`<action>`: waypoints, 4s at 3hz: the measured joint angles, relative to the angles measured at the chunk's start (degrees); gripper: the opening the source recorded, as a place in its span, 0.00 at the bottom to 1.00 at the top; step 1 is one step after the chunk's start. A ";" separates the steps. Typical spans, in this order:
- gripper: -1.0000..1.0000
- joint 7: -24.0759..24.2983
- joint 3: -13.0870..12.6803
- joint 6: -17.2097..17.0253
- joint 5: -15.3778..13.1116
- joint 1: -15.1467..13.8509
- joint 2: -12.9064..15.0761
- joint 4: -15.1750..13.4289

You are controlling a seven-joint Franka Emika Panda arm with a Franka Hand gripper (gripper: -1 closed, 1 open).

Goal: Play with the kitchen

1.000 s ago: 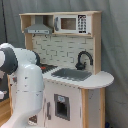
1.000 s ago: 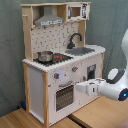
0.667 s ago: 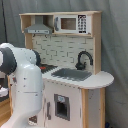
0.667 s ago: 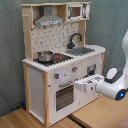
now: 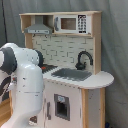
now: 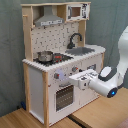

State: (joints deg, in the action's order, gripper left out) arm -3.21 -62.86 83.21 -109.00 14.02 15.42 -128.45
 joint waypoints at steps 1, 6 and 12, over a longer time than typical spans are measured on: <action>1.00 0.48 0.68 2.50 -5.10 -0.65 0.62 -0.05; 1.00 -4.60 6.00 3.82 -14.00 1.14 12.40 9.37; 0.00 -9.92 6.12 1.27 -14.51 3.66 21.75 20.62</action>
State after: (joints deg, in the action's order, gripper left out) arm -13.14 -56.74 84.48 -123.51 17.67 37.17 -107.82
